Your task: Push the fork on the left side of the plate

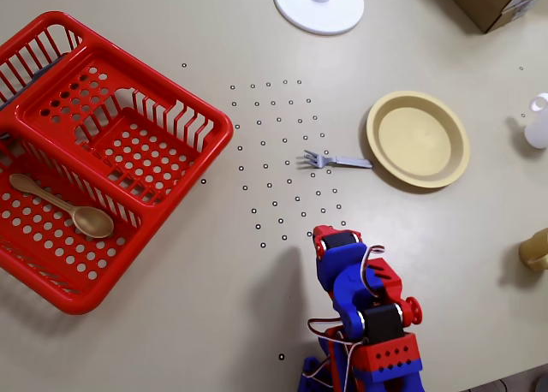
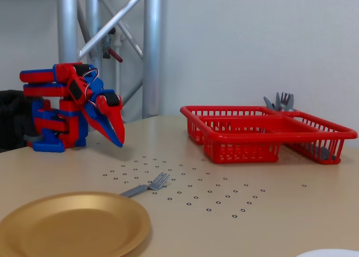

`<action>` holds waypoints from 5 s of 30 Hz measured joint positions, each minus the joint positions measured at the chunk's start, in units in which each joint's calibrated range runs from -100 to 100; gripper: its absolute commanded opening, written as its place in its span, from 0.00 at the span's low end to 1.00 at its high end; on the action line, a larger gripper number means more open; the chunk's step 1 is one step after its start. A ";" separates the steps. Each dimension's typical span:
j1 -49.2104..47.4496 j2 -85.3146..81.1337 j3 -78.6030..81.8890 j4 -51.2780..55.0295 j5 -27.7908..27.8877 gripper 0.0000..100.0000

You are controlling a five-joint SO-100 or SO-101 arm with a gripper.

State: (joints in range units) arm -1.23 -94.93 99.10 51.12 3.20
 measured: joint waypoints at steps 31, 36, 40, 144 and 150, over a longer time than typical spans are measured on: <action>0.00 0.00 0.00 0.00 0.00 0.00; 0.00 0.00 0.00 0.00 0.44 0.00; 0.00 0.00 0.00 0.00 2.54 0.00; 6.01 125.98 -120.43 10.26 29.99 0.00; 7.10 129.00 -126.13 12.74 28.13 0.00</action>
State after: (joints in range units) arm 5.87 34.07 -27.03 63.86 31.33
